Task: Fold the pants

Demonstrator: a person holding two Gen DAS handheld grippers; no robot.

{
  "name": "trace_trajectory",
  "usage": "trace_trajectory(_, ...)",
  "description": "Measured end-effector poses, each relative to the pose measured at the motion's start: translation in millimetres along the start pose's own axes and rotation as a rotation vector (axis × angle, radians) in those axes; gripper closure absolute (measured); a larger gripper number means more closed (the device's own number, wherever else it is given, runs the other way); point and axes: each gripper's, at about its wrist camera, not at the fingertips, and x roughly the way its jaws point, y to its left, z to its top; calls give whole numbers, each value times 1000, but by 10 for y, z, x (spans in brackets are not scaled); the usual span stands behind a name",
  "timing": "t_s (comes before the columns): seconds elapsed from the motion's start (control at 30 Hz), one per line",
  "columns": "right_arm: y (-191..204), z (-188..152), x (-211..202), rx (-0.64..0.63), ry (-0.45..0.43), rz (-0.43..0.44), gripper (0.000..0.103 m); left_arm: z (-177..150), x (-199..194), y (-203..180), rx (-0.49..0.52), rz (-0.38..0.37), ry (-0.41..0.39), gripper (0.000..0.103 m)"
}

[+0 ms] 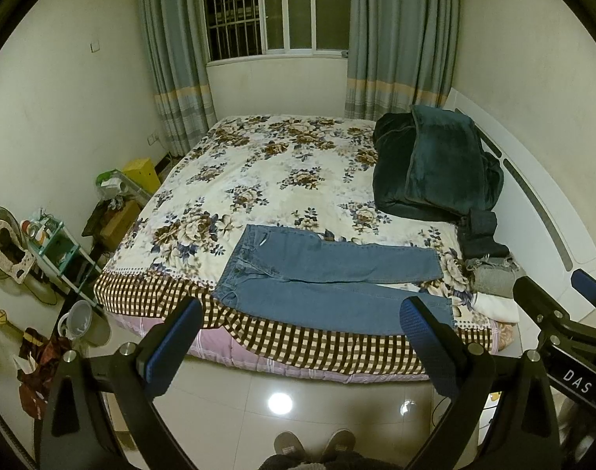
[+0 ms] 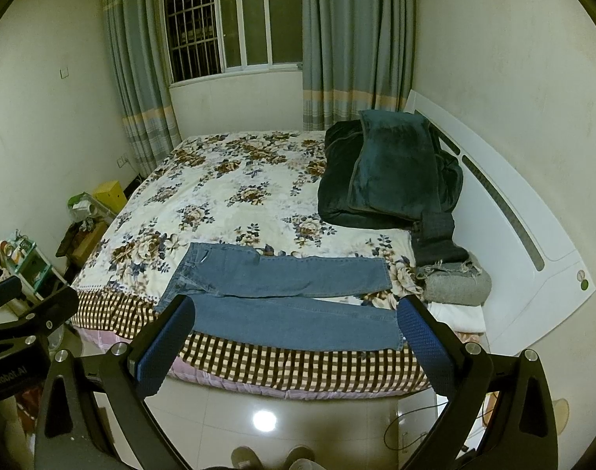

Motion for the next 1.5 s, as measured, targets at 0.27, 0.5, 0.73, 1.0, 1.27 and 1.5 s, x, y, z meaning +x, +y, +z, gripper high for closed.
trace_trajectory(0.27, 6, 8, -8, 0, 0, 0, 0, 228, -15, -54, 2, 1, -1, 0)
trace_trajectory(0.5, 12, 5, -10, -1, -1, 1, 0, 320, -27, -77, 1, 2, -1, 0)
trace_trajectory(0.73, 15, 51, -6, 0, 4, 4, 0, 344, -29, -61, -2, 5, -1, 0)
trace_trajectory(1.0, -228, 216, 317, 23, 44, 16, 0, 506, 350, -68, -60, 87, -17, 0)
trace_trajectory(1.27, -366, 396, 1464, 60, 94, -66, 0, 809, 1517, 35, -85, 212, 49, 0)
trace_trajectory(1.5, -497, 706, 3270, 165, 239, -145, 0, 1285, 3423, 353, -118, 228, 263, 0)
